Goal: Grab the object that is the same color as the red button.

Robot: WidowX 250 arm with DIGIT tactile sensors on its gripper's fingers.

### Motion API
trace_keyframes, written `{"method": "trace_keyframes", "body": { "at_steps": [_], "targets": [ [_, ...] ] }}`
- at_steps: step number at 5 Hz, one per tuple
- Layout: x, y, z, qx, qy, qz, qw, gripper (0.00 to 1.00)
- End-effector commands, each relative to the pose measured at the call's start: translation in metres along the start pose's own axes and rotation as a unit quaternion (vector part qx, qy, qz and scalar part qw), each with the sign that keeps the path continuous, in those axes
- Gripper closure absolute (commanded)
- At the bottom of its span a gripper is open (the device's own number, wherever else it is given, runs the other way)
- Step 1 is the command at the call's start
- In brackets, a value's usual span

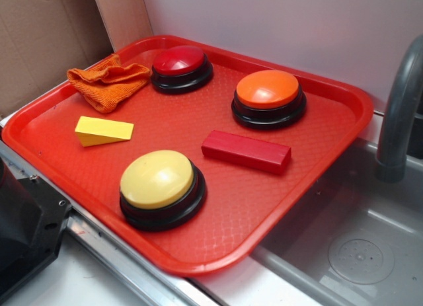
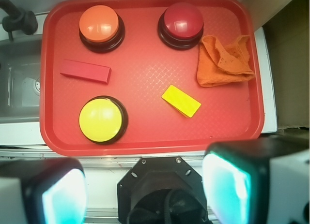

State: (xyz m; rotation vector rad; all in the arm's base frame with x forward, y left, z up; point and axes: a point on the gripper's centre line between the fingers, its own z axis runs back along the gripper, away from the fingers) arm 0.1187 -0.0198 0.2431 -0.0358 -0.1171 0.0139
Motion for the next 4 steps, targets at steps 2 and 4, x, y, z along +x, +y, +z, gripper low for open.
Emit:
{"method": "trace_keyframes", "body": {
  "at_steps": [2,4],
  "targets": [
    [0.048,-0.018,-0.018,0.015,0.002,-0.127,0.992,0.00],
    [0.111,-0.046,-0.088,0.036,0.063,-0.374,0.924,0.00]
  ]
}}
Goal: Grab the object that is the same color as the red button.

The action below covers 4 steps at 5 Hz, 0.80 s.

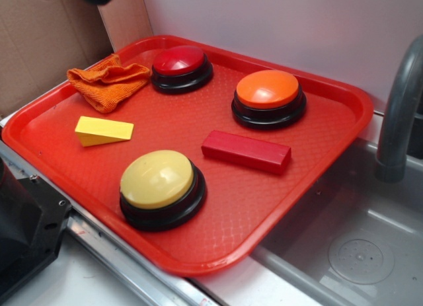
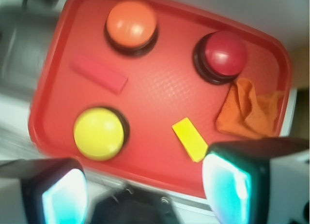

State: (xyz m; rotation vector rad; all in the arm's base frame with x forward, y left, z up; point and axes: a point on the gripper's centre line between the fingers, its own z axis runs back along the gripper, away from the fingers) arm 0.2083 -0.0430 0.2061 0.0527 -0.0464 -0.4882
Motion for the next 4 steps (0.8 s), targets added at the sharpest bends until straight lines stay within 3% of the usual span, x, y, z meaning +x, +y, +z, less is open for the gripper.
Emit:
{"method": "trace_keyframes", "body": {
  "at_steps": [1,3,4],
  "targets": [
    [0.056,-0.027,-0.073,0.008,0.057,-0.257,0.965,0.00],
    [0.046,-0.079,-0.101,-0.009,0.045,-0.461,0.886,0.00],
    [0.053,-0.083,-0.124,0.009,0.069,-0.462,0.884,0.00]
  ]
}}
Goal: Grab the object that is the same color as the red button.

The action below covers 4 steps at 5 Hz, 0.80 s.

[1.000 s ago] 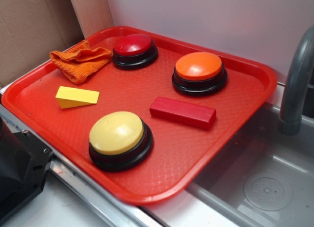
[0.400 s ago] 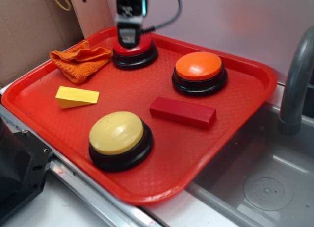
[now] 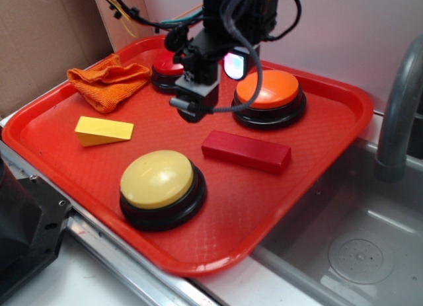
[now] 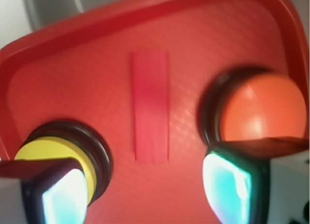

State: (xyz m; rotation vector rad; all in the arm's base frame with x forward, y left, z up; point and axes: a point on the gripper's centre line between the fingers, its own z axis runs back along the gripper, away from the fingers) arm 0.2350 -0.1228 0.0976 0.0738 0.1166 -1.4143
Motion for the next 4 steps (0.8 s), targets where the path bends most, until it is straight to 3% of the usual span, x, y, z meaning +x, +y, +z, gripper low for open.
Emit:
{"method": "trace_keyframes", "body": {
  "at_steps": [1,2,3,4],
  "targets": [
    [0.011,-0.001,-0.036,0.043,0.071,0.023,0.996,0.00],
    [0.022,0.004,-0.052,0.011,0.052,0.026,0.998,0.00],
    [0.027,0.005,-0.059,0.008,0.054,0.023,0.998,0.00],
    [0.032,0.002,-0.064,-0.014,0.031,0.022,0.999,0.00]
  ]
}}
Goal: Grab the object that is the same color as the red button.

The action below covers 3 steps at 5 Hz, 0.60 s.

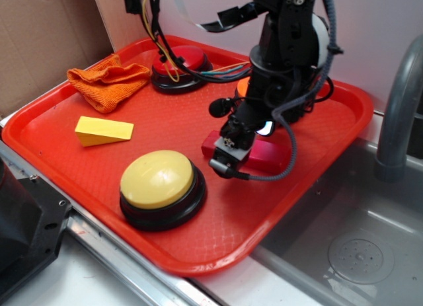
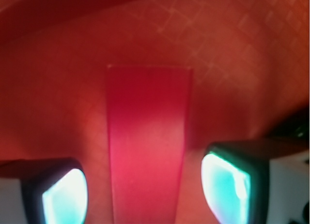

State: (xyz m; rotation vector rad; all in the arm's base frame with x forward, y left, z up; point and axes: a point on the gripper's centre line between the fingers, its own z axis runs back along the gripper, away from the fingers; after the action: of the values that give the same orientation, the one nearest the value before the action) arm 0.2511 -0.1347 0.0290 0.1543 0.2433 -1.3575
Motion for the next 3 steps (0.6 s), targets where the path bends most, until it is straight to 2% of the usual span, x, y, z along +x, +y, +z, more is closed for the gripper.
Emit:
{"method": "trace_keyframes", "body": {
  "at_steps": [1,2,3],
  "targets": [
    [0.005,-0.013,-0.004,0.004,-0.022,0.006,1.000,0.00],
    [-0.002,-0.010,-0.004,0.010,-0.028,0.021,0.999,1.00],
    [-0.012,-0.006,0.002,0.040,-0.025,0.044,0.998,1.00]
  ]
}}
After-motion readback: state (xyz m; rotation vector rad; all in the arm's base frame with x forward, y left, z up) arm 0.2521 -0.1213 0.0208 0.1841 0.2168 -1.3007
